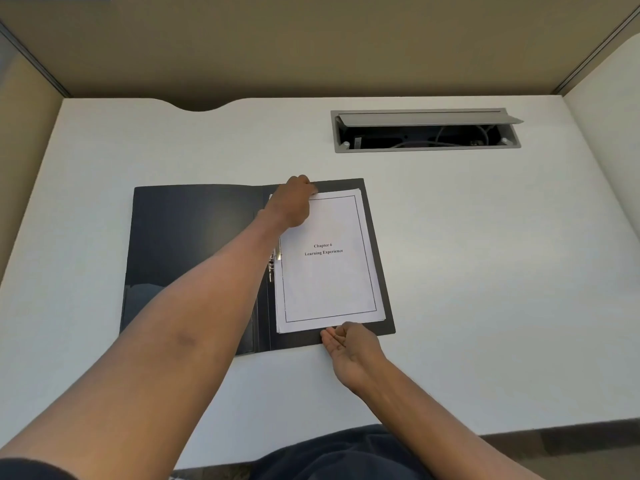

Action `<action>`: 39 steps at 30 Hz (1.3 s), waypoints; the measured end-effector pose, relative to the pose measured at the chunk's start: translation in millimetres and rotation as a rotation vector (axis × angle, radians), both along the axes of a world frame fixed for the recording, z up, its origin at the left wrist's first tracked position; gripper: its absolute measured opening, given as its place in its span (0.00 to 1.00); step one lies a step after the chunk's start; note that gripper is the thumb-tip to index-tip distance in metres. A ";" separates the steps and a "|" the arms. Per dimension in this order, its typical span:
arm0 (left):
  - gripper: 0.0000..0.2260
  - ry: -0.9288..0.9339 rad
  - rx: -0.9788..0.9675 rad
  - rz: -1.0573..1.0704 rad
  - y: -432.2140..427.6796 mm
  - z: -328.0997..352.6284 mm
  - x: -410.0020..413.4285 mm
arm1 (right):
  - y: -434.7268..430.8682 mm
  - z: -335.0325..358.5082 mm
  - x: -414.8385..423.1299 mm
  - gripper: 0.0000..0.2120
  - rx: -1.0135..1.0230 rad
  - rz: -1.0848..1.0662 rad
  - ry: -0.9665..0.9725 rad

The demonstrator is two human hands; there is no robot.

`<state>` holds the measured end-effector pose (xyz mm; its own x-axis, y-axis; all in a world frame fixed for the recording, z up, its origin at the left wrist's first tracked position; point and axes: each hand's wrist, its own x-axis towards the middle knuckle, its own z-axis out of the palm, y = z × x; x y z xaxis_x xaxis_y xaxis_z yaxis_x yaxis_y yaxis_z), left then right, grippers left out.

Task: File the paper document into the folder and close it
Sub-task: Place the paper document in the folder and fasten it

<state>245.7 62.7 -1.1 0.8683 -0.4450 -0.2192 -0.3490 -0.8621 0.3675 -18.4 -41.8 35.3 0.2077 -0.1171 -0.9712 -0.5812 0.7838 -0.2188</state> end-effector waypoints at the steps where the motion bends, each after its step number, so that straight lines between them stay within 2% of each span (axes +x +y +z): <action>1: 0.22 0.000 -0.002 0.004 0.3 0.6 -0.2 | 0.9 -0.3 0.5 0.12 -0.003 0.001 0.001; 6: 0.22 -0.012 0.004 0.005 3.2 1.4 -1.1 | -0.1 1.9 -1.7 0.06 -0.025 0.069 -0.009; 9: 0.20 -0.072 0.005 0.027 10.0 1.6 -1.6 | -5.6 4.4 -14.0 0.06 -0.118 0.275 -0.033; 14: 0.12 -0.141 -0.127 0.291 38.7 1.2 2.1 | -32.2 5.5 -3.9 0.06 -0.665 0.546 -0.273; 17: 0.11 -0.075 -0.234 0.436 53.7 -2.7 4.3 | -58.9 1.4 28.6 0.14 -1.008 0.741 -0.363; 19: 0.10 -0.027 -0.327 0.509 59.3 -7.1 3.3 | -72.9 -6.3 45.3 0.19 -1.120 0.887 -0.361; 21: 0.09 0.001 -0.403 0.562 60.7 -10.3 1.5 | -80.1 -15.5 54.8 0.22 -1.135 0.988 -0.311; 26: 0.10 0.033 -0.492 0.618 56.2 -15.9 0.8 | -80.7 -26.9 59.4 0.16 -1.121 1.081 -0.295; 39: 0.09 -0.002 -0.478 0.663 57.0 -18.2 -6.3 | -72.6 -37.5 51.0 0.22 -1.184 1.162 -0.373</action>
